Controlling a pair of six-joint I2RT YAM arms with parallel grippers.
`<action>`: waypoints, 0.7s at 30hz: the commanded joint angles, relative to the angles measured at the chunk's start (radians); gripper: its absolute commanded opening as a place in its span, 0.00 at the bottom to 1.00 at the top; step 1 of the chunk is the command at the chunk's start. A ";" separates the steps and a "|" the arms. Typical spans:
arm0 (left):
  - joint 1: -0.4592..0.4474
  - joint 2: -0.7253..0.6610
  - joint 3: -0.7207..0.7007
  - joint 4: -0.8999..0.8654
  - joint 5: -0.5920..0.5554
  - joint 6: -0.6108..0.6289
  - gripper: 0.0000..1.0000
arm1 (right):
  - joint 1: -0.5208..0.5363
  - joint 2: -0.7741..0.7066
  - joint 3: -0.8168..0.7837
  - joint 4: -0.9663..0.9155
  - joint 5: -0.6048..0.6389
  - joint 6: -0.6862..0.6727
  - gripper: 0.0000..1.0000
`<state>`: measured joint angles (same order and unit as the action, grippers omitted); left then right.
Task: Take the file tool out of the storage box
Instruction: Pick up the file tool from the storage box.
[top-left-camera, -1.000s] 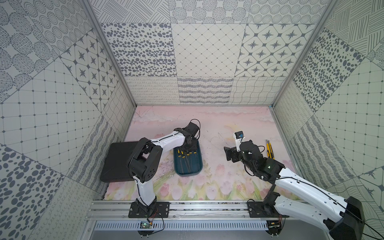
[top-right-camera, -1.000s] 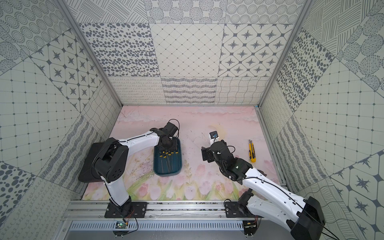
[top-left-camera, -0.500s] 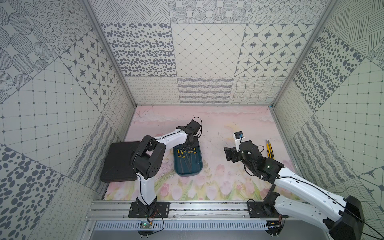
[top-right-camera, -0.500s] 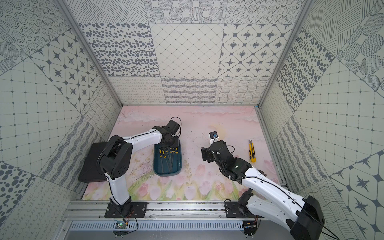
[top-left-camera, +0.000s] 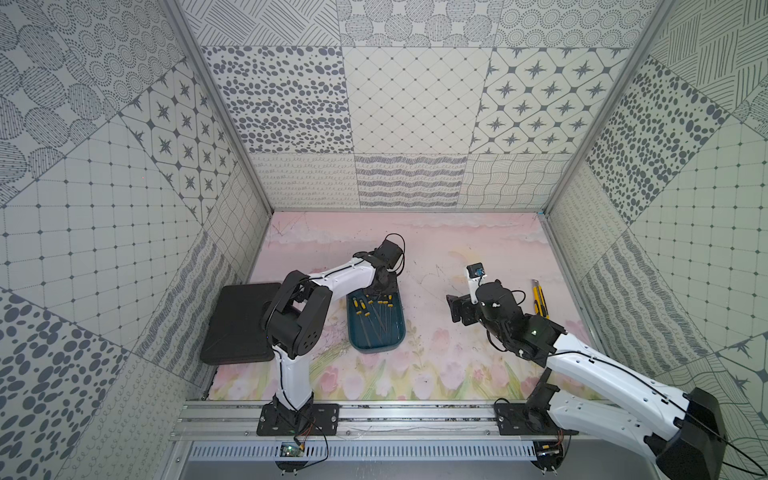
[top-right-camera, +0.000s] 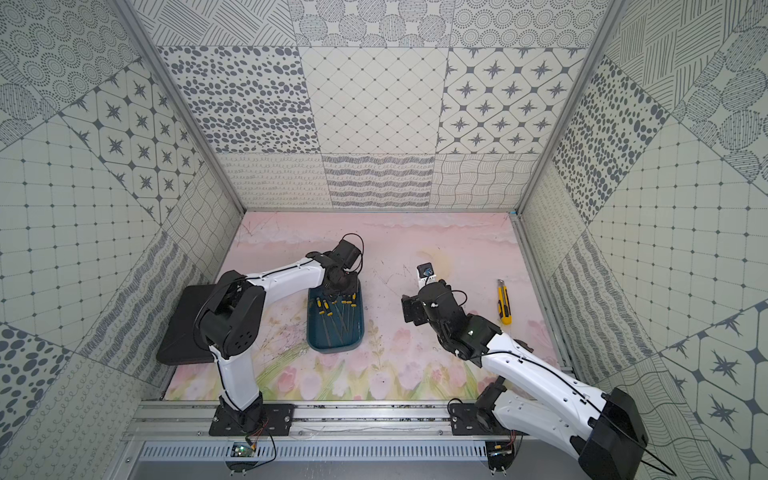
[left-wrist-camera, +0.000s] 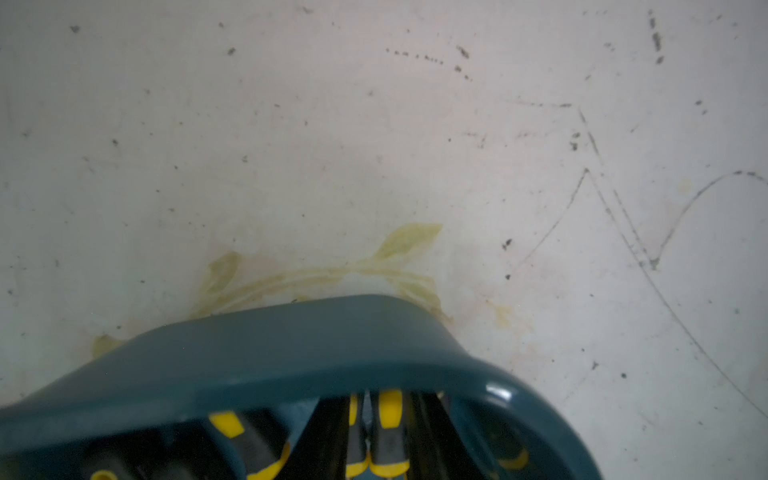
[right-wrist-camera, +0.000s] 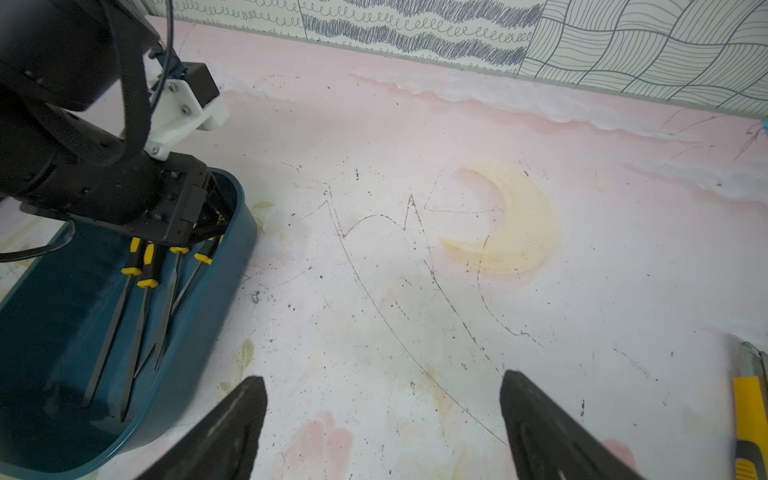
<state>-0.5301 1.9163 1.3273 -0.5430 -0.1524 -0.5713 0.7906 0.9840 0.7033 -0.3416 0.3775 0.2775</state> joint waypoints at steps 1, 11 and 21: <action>-0.002 -0.046 -0.011 -0.055 -0.015 0.004 0.28 | 0.004 0.017 0.017 0.036 -0.017 0.008 0.92; -0.002 -0.036 -0.003 -0.076 -0.035 0.010 0.31 | 0.006 0.032 0.031 0.033 -0.029 0.003 0.92; -0.002 0.030 0.029 -0.087 -0.081 0.008 0.30 | 0.006 0.037 0.022 0.033 -0.023 0.003 0.92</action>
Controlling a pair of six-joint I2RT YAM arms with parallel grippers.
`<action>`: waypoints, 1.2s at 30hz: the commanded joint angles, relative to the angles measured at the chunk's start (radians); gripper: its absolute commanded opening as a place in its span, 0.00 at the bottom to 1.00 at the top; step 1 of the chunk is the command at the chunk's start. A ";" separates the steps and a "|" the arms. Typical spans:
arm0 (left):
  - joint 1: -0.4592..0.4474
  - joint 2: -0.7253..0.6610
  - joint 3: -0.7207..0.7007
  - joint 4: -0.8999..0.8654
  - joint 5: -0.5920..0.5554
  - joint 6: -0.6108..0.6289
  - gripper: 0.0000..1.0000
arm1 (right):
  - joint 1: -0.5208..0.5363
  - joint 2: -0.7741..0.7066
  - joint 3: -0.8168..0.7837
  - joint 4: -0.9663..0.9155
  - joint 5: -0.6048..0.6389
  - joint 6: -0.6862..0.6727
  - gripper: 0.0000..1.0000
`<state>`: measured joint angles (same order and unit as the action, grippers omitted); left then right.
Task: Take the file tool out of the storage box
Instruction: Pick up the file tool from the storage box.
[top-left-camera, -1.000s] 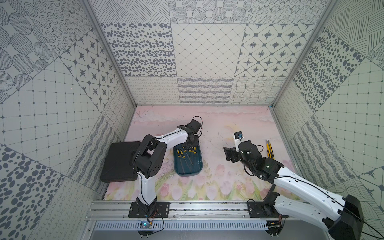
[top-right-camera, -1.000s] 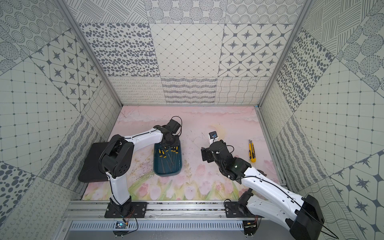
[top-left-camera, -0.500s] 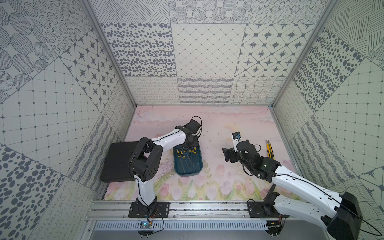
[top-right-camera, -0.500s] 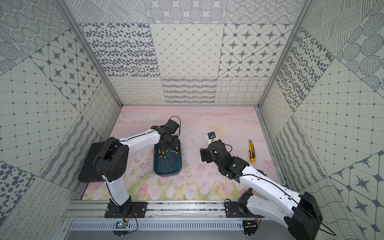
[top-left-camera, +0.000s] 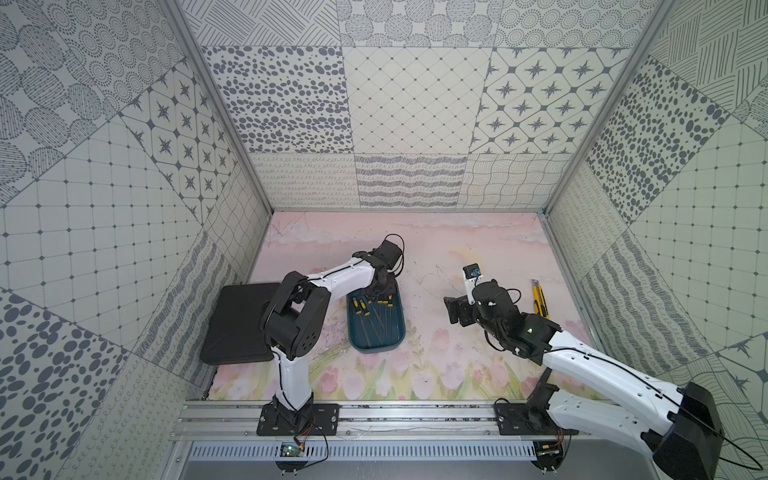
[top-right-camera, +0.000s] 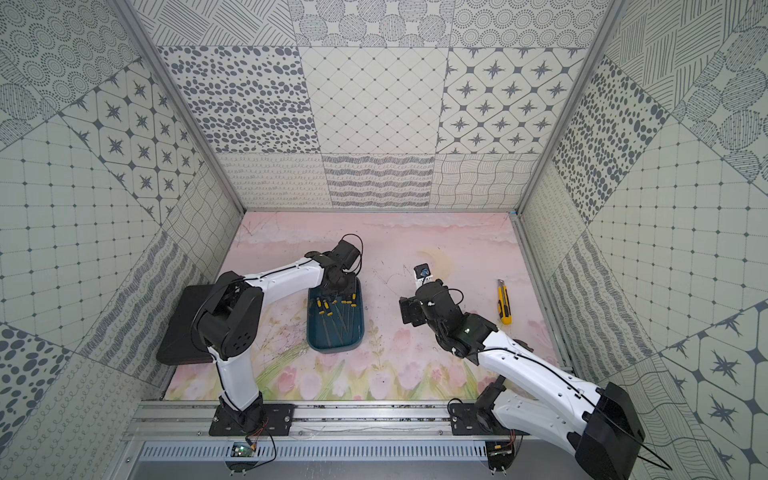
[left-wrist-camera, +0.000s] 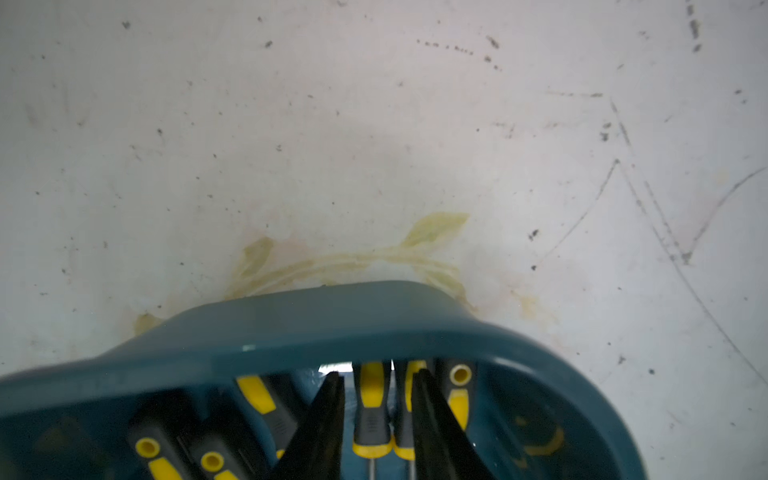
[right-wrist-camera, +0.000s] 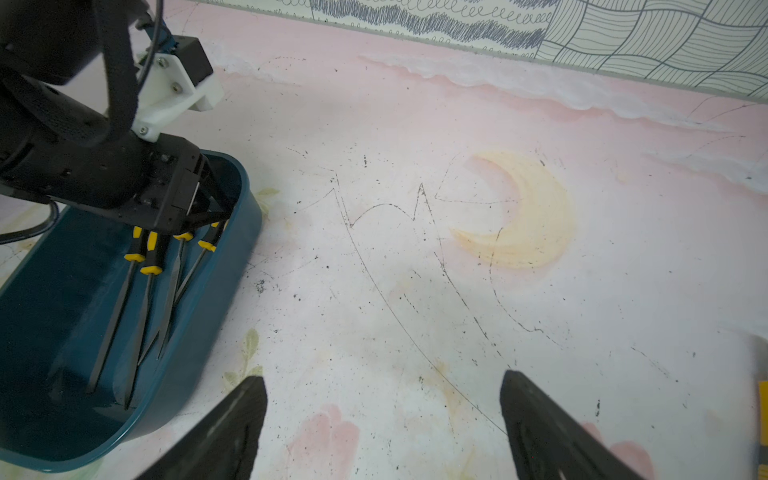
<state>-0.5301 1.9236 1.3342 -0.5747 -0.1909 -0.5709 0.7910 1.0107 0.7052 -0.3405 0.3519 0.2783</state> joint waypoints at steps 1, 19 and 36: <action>-0.002 0.025 0.023 -0.059 -0.049 0.004 0.29 | 0.007 0.011 0.018 0.032 0.002 0.004 0.92; 0.011 0.023 -0.013 -0.054 -0.074 -0.014 0.20 | 0.006 0.002 -0.003 0.029 -0.001 0.024 0.92; 0.022 0.021 -0.032 -0.024 -0.049 0.006 0.24 | 0.007 -0.024 -0.022 0.020 0.001 0.038 0.92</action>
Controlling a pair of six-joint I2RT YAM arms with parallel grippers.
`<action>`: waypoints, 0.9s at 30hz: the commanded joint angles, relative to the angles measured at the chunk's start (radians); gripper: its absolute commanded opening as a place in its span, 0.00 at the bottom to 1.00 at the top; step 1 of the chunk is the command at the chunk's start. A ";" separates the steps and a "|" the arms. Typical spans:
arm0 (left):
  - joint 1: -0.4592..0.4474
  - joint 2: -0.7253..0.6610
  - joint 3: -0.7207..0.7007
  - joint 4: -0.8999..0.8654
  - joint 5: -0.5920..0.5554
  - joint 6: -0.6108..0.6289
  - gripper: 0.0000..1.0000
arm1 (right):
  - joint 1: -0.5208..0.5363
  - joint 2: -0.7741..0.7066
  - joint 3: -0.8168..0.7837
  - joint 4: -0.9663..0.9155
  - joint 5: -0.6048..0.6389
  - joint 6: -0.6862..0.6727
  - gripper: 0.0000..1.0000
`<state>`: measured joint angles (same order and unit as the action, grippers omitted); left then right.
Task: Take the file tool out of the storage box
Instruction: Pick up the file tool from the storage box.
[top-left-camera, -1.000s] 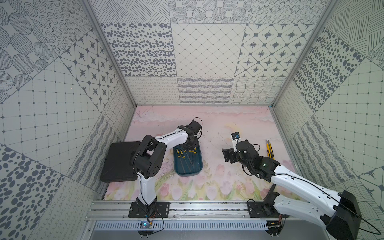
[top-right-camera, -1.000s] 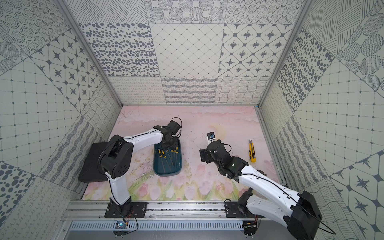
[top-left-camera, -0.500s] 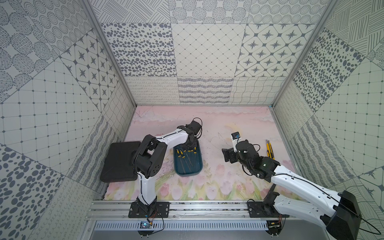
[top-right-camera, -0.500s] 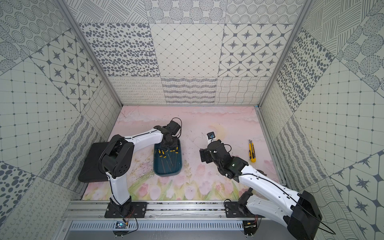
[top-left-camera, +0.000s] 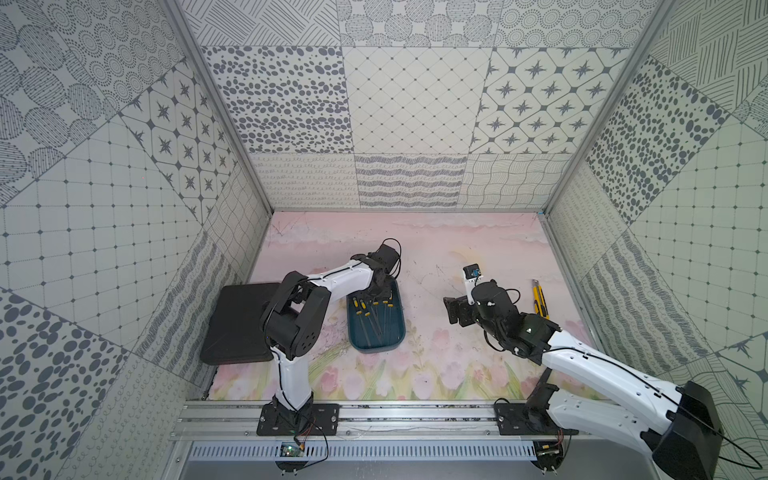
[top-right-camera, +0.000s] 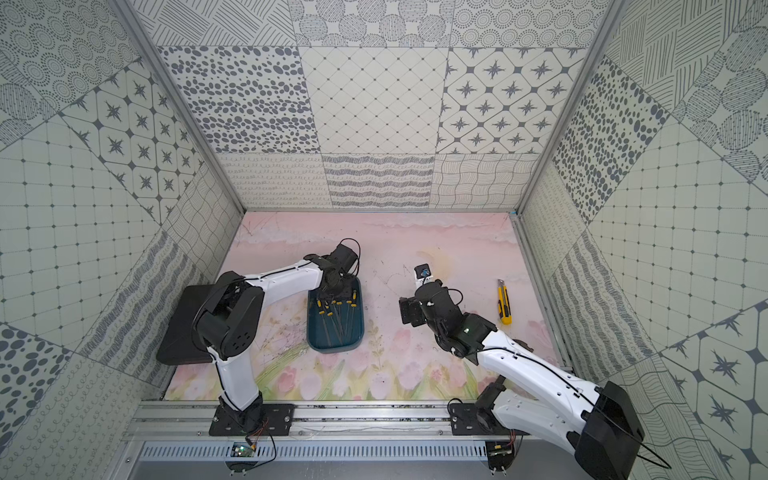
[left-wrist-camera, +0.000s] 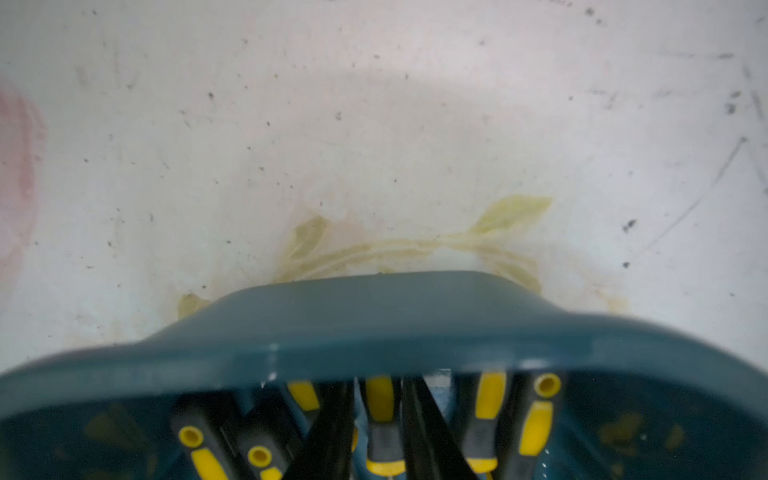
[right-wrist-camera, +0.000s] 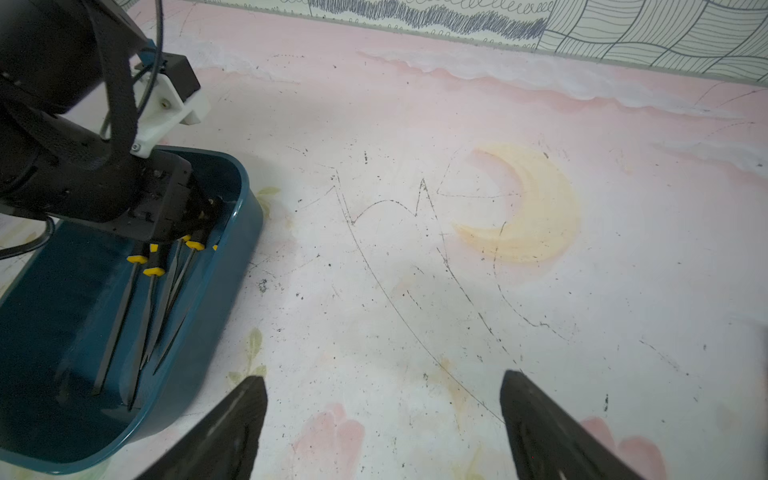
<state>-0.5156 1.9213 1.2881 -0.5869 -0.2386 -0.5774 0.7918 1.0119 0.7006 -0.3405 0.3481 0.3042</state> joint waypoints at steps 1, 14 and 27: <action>0.009 0.027 0.014 -0.009 -0.001 0.013 0.24 | 0.007 -0.031 -0.019 0.019 0.006 0.013 0.92; 0.011 -0.152 -0.072 0.082 0.156 -0.009 0.08 | 0.018 -0.063 0.011 0.006 -0.209 0.029 0.92; 0.012 -0.501 -0.254 0.243 0.364 -0.177 0.08 | 0.054 0.064 -0.006 0.328 -0.625 0.317 0.75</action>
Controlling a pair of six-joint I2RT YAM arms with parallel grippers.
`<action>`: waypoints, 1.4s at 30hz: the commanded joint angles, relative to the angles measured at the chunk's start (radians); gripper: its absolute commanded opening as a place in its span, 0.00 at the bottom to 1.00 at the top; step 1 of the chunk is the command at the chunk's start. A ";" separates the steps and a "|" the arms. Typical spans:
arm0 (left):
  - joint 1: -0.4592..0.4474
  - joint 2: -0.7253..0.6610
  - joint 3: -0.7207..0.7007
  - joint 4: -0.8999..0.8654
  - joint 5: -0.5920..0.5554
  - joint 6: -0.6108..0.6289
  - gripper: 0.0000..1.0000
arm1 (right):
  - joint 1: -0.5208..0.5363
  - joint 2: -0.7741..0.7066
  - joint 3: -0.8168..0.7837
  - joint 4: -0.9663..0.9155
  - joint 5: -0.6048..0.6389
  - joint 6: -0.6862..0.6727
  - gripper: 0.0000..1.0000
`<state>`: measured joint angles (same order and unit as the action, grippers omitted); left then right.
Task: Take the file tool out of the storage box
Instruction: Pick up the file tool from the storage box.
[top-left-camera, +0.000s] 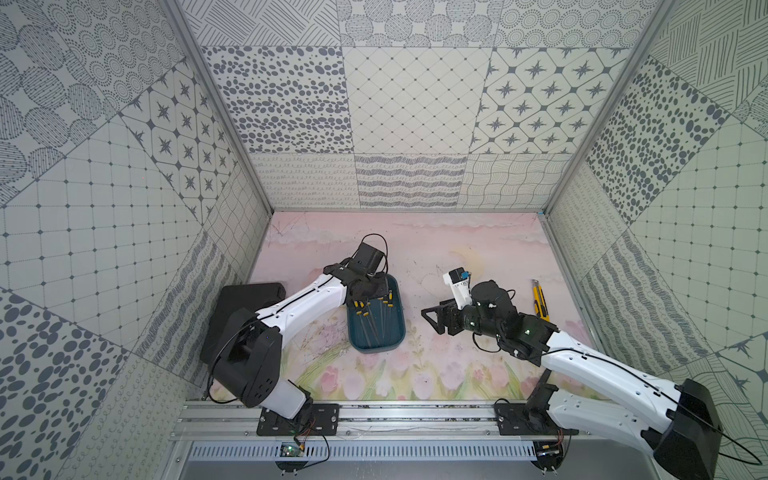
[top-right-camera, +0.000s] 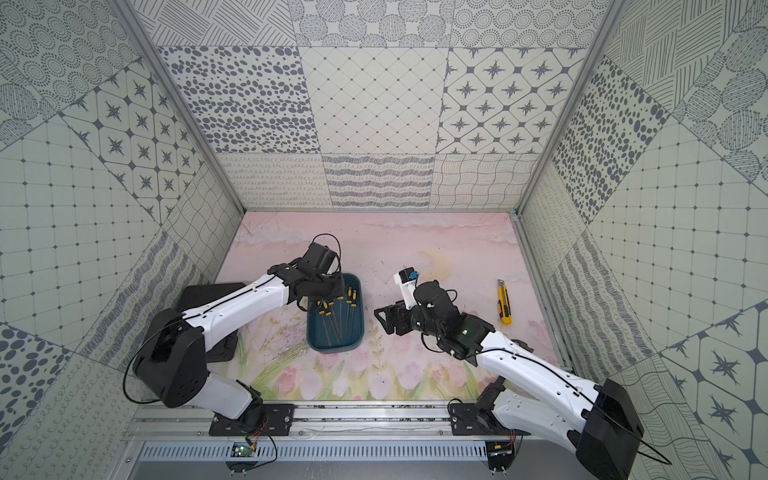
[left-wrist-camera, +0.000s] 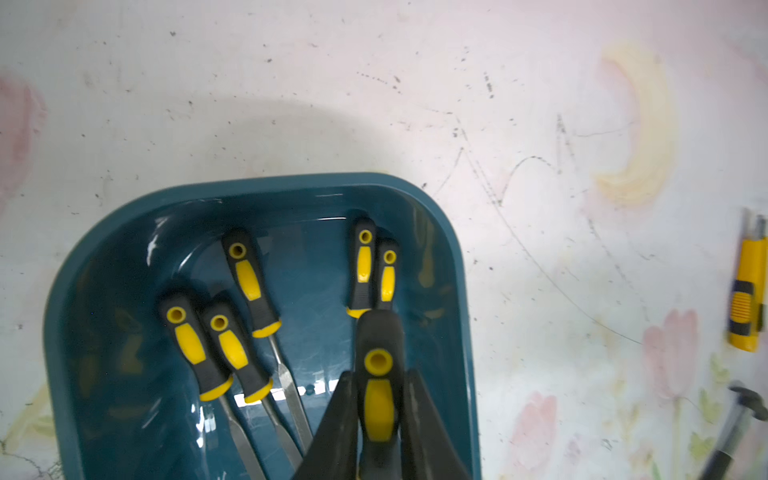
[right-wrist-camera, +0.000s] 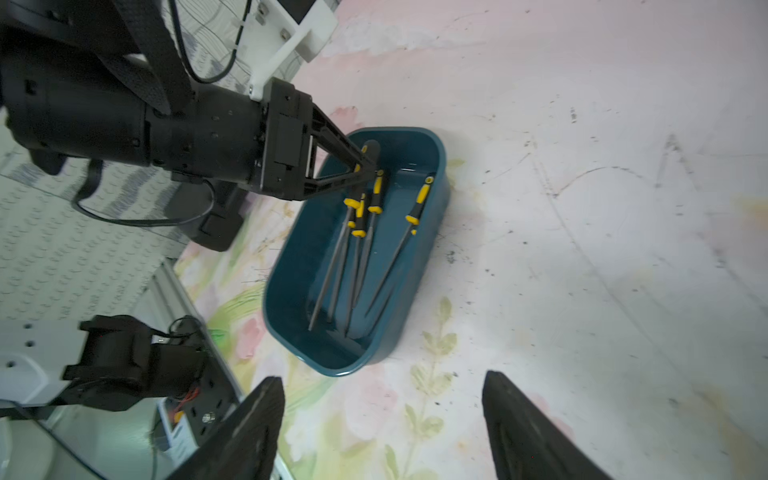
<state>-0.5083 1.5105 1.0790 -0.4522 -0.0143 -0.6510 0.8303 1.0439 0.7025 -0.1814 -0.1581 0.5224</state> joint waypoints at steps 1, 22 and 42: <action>0.004 -0.109 -0.056 0.121 0.152 -0.124 0.08 | 0.023 0.049 -0.012 0.199 -0.133 0.114 0.73; 0.002 -0.262 -0.100 0.188 0.249 -0.235 0.09 | 0.081 0.290 0.043 0.357 -0.205 0.190 0.34; 0.001 -0.224 -0.081 0.186 0.249 -0.219 0.09 | 0.099 0.300 0.081 0.283 -0.165 0.177 0.05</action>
<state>-0.5087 1.2758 0.9817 -0.2966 0.2150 -0.8696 0.9169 1.3365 0.7425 0.0841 -0.3271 0.7277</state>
